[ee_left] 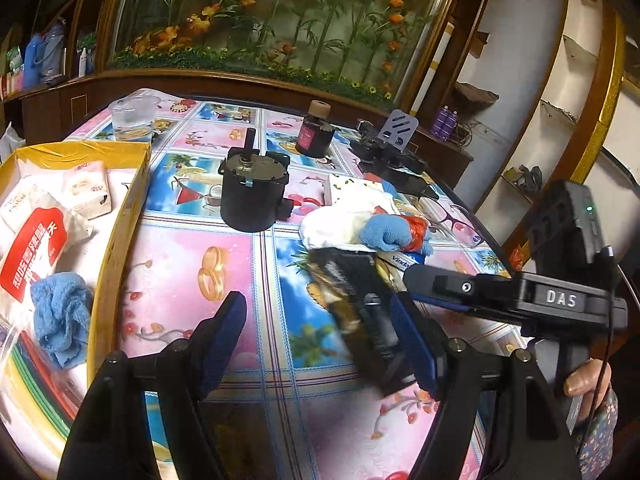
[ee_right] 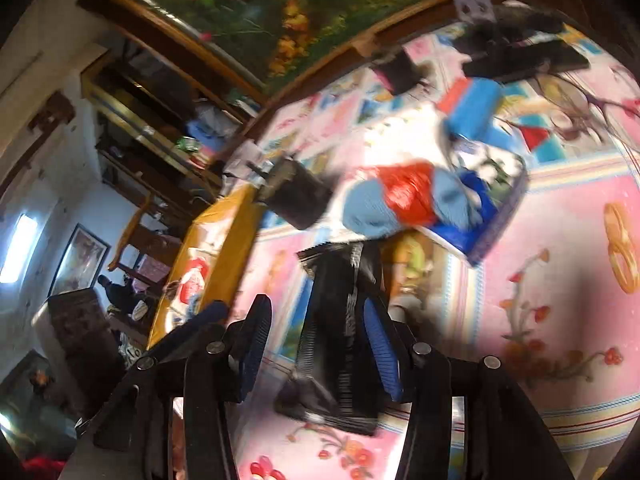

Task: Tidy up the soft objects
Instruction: 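Grasp the black snack packet with the left tool and lift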

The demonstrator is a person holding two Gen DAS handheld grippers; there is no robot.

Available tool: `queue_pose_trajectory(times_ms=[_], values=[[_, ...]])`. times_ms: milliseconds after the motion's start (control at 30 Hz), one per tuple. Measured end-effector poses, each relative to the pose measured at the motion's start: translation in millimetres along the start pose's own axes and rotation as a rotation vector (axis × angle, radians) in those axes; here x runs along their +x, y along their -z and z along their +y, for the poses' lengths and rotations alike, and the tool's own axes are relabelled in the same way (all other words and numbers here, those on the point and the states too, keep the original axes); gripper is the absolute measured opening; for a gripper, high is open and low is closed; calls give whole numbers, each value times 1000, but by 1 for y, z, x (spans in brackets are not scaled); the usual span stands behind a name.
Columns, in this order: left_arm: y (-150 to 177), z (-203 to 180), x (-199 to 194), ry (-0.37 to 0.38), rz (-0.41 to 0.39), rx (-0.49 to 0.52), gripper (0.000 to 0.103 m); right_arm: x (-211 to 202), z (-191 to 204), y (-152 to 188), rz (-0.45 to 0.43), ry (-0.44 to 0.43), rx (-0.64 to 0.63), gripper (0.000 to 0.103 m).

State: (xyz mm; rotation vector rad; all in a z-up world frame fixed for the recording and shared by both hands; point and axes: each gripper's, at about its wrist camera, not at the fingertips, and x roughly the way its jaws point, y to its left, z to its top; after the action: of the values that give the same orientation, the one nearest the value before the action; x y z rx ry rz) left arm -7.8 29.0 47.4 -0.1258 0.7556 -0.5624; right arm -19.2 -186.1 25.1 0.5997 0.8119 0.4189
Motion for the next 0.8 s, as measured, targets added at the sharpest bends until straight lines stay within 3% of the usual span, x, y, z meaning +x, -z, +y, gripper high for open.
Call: queue_pose_trajectory(times_ms=[133, 333, 400, 467, 533, 567, 600, 700, 800], values=[[1, -4, 4, -10, 12, 14, 84, -20, -11, -6, -89, 19, 53, 55], [-2, -30, 34, -40, 100, 82, 85, -39, -24, -9, -171, 59, 111, 55], [-3, -41, 52, -109, 150, 115, 85, -42, -25, -9, -185, 56, 121, 55], [-1, -46, 69, -130, 191, 132, 85, -46, -28, -8, -197, 57, 132, 55], [0, -42, 75, -130, 203, 115, 76, -47, -28, -9, -197, 49, 137, 55], [-1, -40, 73, -126, 190, 120, 52, -45, -29, -10, -196, 51, 137, 55], [-2, -36, 71, -134, 185, 115, 44, -45, -28, -10, -194, 48, 134, 55], [-3, -23, 63, -111, 163, 76, 32, -39, -23, -10, -176, 44, 111, 55], [-1, -19, 48, -154, 111, 99, 28, -30, -15, -9, -147, 71, 62, 55]])
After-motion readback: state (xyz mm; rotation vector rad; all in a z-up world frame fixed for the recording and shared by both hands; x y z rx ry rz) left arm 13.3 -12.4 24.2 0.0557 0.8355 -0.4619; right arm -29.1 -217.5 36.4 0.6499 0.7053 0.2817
